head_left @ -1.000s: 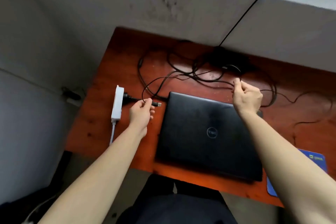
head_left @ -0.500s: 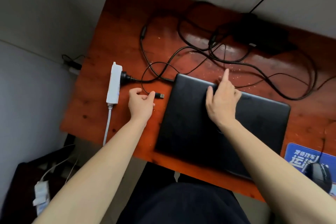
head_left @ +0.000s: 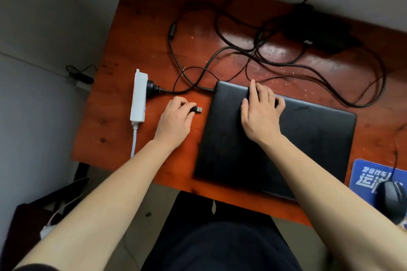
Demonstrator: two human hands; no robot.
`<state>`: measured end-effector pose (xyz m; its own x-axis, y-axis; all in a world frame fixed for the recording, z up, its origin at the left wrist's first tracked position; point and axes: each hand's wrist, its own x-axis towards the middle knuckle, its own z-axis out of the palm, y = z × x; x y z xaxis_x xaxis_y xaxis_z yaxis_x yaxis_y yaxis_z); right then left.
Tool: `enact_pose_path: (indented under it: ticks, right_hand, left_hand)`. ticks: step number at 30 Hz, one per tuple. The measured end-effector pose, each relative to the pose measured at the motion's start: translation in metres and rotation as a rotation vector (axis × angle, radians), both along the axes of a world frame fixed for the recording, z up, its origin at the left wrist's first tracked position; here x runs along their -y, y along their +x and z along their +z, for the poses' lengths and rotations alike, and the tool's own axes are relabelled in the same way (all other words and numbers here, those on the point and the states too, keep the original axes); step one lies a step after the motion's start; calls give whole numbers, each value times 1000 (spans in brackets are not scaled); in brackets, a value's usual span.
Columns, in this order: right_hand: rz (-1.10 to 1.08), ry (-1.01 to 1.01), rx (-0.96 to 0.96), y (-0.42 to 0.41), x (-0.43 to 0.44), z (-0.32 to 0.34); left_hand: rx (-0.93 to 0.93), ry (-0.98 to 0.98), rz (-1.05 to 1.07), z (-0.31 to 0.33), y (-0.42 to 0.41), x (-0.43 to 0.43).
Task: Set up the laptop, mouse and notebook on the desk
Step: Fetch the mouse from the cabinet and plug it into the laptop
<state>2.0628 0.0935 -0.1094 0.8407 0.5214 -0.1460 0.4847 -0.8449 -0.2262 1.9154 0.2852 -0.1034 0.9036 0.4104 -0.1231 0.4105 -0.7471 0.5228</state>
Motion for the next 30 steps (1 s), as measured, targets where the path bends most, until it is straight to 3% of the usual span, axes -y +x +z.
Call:
enact_pose_path:
  ticks: [8,17,30]
  right_hand:
    - [-119,81,-17,-52,-17,-2]
    - [-162,-5,162,-67,-26,-18]
    - [-205,32,204,-69,-28,-23]
  left_hand:
    - [179,1,48,-23,-23,7]
    - [259,30,-13,-35,-32,10]
    - [272,22,-113,-39,-33,5]
